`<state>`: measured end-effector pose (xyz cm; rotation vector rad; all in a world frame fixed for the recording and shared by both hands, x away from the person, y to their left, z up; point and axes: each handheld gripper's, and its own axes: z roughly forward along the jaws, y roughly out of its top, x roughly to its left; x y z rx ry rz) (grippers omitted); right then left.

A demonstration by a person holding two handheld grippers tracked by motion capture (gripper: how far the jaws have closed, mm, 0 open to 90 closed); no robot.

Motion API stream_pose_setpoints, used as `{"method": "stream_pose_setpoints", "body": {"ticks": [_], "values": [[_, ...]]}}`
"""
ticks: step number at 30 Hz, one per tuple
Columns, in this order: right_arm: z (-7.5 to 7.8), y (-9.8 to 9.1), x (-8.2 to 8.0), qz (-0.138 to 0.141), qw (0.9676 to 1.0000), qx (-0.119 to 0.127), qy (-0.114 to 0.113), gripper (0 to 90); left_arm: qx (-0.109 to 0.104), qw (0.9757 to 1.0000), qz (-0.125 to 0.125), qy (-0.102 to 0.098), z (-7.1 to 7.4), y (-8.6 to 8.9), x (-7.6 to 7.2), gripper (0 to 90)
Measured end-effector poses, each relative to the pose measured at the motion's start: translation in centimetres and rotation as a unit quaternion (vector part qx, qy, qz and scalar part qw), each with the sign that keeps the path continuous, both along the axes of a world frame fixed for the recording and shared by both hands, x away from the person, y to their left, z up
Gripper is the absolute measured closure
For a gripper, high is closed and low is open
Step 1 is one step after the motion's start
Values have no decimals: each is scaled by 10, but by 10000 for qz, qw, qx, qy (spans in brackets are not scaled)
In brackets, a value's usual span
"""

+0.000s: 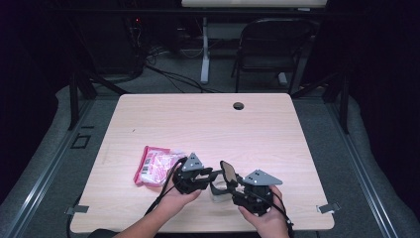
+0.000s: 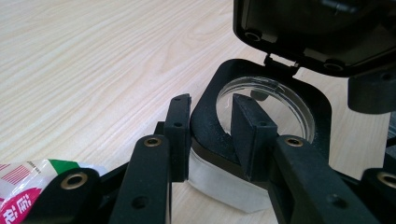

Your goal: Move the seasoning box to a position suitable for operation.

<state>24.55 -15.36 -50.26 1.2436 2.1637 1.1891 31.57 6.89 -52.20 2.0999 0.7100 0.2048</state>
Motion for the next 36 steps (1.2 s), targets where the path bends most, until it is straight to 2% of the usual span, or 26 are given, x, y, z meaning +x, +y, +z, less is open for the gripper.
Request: {"method": "stream_pose_setpoints", "body": {"ticks": [4, 9, 12, 13, 15, 18, 20, 23, 30, 36], "values": [[1, -3, -1, -41, 10000, 13, -8, 568, -7, 10000, 45, -40, -1, 0, 0, 690], [2, -8, -3, -142, 9998, 71, -108, 654, -35, 10000, -16, -37, -1, 0, 0, 691], [3, -10, -4, -158, 9998, 89, -80, 694, -39, 10000, -24, -38, -1, -1, 1, 691], [4, -13, -4, -198, 9997, 125, -77, 739, -36, 10000, -30, -44, -2, -1, 1, 691], [4, -17, -5, -228, 9997, 125, -43, 771, -53, 10000, -30, -53, -2, -1, 1, 691], [4, -22, -5, -262, 9996, 138, -5, 788, -22, 10000, -4, -64, -2, -1, 0, 691], [2, -28, -3, -287, 9987, 403, 127, 792, -50, 10000, -21, -64, -2, -1, 1, 691], [2, -32, -2, -297, 9981, 494, 219, 797, -52, 10000, -23, -67, -2, -1, 0, 690], [1, -32, -1, -358, 9977, 524, 227, 808, -63, 10000, -8, -56, -2, 0, 0, 689], [1, -31, 3, -442, 9972, 560, 209, 828, -191, 9998, 5, -25, -1, 4, 0, 726]]}}
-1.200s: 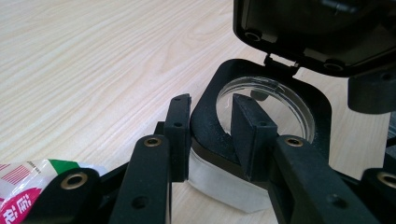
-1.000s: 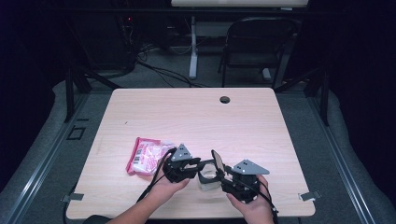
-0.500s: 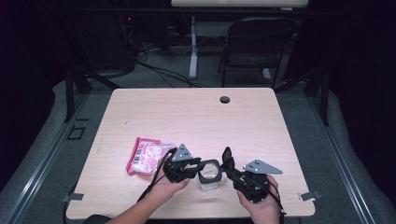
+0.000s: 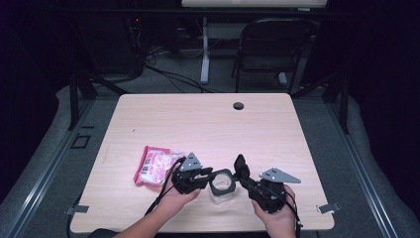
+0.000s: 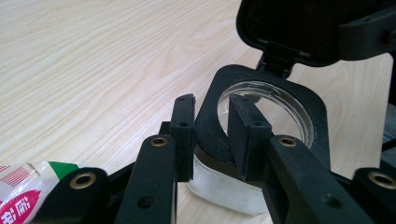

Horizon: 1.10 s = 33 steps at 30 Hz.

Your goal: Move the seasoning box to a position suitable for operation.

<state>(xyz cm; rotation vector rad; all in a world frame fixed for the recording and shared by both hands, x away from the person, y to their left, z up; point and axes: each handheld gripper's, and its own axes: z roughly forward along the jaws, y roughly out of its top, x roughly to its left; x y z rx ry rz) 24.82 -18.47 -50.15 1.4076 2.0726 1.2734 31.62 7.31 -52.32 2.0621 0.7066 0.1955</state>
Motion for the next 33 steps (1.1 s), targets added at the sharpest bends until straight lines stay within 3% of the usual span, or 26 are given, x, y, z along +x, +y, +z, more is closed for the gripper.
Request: {"method": "stream_pose_setpoints", "body": {"ticks": [6, 14, 20, 33], "values": [[-1, 3, 12, 51, 10000, 39, -35, 849, -29, 9999, 94, -60, 1, 8, -5, 707], [-2, 3, 31, 92, 9999, 110, -54, 854, -89, 9989, 460, -90, 5, 31, -13, 705], [-3, 2, 49, 158, 9997, 192, -46, 844, -21, 9975, 703, -121, 5, 48, -17, 692], [-3, 0, 59, 253, 9991, 328, -18, 827, -18, 9946, 1028, -127, 7, 71, -17, 668]]}}
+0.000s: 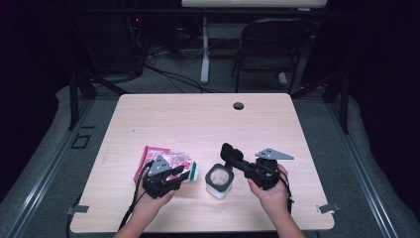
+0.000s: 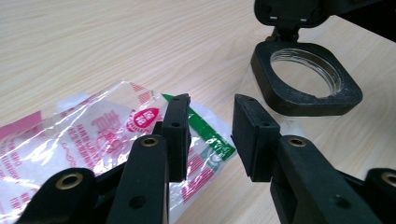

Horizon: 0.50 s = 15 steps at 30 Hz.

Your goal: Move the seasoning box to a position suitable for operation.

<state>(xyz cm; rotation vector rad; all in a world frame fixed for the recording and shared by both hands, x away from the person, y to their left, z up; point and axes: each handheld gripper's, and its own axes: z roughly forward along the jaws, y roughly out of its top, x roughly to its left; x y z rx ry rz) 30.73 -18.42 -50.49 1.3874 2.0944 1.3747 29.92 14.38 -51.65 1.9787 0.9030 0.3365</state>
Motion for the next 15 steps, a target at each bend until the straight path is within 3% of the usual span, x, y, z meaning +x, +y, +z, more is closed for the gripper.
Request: {"method": "stream_pose_setpoints", "body": {"ticks": [15], "values": [[2, -5, 3, -169, 9998, 70, -8, 840, -30, 9999, 115, -37, 1, 8, 4, 637]]}}
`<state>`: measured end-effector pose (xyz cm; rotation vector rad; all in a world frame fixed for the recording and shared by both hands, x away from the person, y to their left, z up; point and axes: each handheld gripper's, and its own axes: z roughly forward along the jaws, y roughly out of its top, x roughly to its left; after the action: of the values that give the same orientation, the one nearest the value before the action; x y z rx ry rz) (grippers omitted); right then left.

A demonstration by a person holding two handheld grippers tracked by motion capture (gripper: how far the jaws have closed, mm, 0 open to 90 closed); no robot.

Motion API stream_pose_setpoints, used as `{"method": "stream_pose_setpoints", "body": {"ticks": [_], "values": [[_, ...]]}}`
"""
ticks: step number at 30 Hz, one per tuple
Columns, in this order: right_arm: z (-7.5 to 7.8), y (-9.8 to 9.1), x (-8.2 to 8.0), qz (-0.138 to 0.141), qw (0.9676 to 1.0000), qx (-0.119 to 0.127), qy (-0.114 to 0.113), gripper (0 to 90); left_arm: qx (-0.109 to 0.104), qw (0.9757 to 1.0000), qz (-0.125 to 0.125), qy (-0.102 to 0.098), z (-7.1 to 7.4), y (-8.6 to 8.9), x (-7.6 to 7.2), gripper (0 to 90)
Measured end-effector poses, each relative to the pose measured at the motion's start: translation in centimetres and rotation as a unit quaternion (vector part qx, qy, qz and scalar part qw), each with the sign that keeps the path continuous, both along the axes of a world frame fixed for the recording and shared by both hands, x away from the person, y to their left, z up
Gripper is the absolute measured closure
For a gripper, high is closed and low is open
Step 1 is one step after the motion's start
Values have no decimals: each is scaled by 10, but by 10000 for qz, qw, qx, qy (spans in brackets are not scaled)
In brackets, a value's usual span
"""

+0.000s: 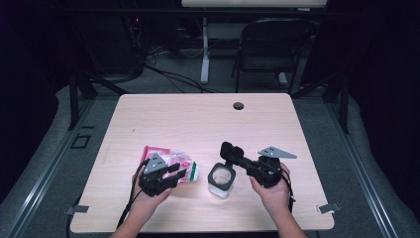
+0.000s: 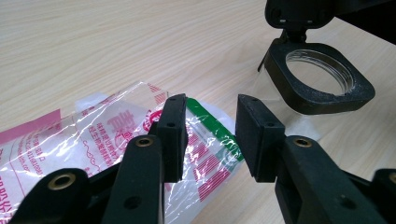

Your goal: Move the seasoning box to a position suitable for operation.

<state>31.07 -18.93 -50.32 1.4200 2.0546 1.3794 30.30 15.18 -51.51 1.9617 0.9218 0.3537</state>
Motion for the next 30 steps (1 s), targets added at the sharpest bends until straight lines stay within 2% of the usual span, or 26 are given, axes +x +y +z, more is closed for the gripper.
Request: {"method": "stream_pose_setpoints", "body": {"ticks": [4, 5, 9, 14, 18, 19, 24, 30], "values": [[0, 0, 0, 1, 10000, -14, -21, 840, 7, 10000, 43, -16, 1, 1, 1, 624], [0, 0, -1, 14, 10000, 26, -24, 811, 15, 10000, 47, -1, 1, 2, 2, 623], [3, -3, -4, 101, 9999, 19, -29, 788, 34, 9999, 81, 61, 0, -1, 7, 623], [5, -6, -6, 127, 9999, 92, -20, 761, 289, 9996, -10, 0, 6, -2, 9, 612], [5, -7, -7, 158, 9998, 81, -28, 739, 288, 9995, -53, -85, 6, 9, 7, 532], [4, -6, -8, 182, 9998, 91, -25, 730, 234, 9996, -42, -128, 2, 14, 4, 518], [2, -5, -9, 195, 9998, 51, -39, 717, 236, 9996, -35, -171, -5, 24, -4, 483], [0, -5, -9, 182, 9998, 62, 3, 702, 356, 9994, -6, -52, -18, 33, -10, 464]]}}
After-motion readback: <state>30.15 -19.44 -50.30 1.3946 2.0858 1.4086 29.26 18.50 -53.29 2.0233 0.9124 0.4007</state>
